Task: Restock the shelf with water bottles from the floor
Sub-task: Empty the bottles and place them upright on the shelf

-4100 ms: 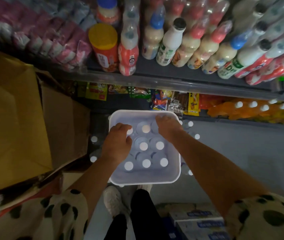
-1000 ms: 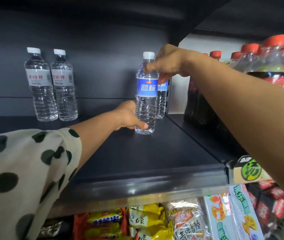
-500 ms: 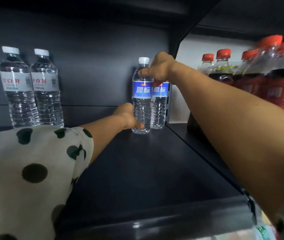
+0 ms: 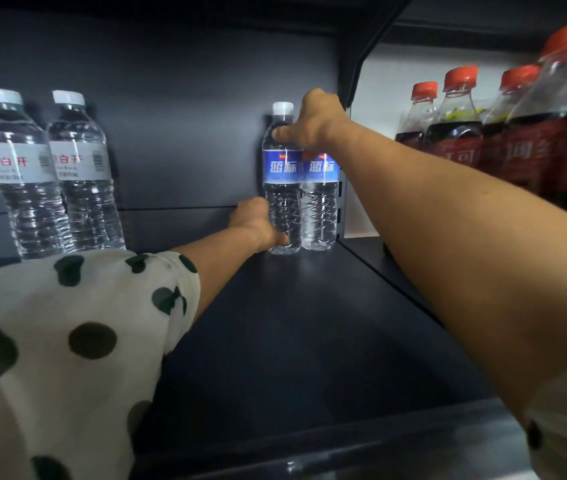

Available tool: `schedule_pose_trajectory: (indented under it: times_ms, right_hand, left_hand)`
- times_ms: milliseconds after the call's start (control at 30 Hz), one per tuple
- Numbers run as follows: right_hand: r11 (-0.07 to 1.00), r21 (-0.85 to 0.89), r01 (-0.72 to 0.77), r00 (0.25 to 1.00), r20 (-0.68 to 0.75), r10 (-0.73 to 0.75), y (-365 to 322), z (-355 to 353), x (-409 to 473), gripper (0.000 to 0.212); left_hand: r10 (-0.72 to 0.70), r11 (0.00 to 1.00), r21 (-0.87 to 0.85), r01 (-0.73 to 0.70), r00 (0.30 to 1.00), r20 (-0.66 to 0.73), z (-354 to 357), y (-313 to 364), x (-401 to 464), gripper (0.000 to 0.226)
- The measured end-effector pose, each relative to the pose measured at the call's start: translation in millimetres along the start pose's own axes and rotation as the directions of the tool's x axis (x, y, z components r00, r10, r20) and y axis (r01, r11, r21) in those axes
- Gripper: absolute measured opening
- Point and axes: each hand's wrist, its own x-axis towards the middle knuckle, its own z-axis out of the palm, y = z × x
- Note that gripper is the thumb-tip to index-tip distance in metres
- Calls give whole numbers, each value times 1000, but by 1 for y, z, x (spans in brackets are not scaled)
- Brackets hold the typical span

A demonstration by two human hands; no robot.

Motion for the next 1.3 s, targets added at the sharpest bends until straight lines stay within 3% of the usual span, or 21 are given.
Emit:
schedule_pose_trajectory:
  times_ms: [133,300,433,533,633,867,1067,1300]
  right_hand:
    - [1000,-28,11,999,-43,-12,3,6,0,45]
    - [992,-123,17,999,38,-13,3,-7,-7,34]
    - [957,-259,134,985,140,-100,-5,-27,-32,29]
    - [883,-383,271,951,245,-186,-14,-35,-65,34]
    - [843,-419,338,919,340,-200,-28,-41,-101,14]
    - [812,-408,417,897,330,-294,-97,-76,-217,22]
    - [851,-346,396,901,324,-288,-157,-82,-362,30]
    - [912,-220,345,831,523,-189,-186,16,-542,35]
  left_hand:
    - [9,999,49,-10,1000,6,-3,2,-2,42]
    - [32,996,83,-36,998,52,-30,10,-14,36]
    - [78,986,146,-84,996,43,-62,14,-38,28]
    - [109,964,237,-116,993,42,-88,14,-61,33]
    - [145,953,264,-147,989,24,-115,17,-92,42]
    - [244,946,209,-247,969,42,-190,13,-201,30]
    - [341,923,153,-353,935,98,-235,-50,-338,31]
    - [296,895,214,-390,881,368,-196,-184,-485,30]
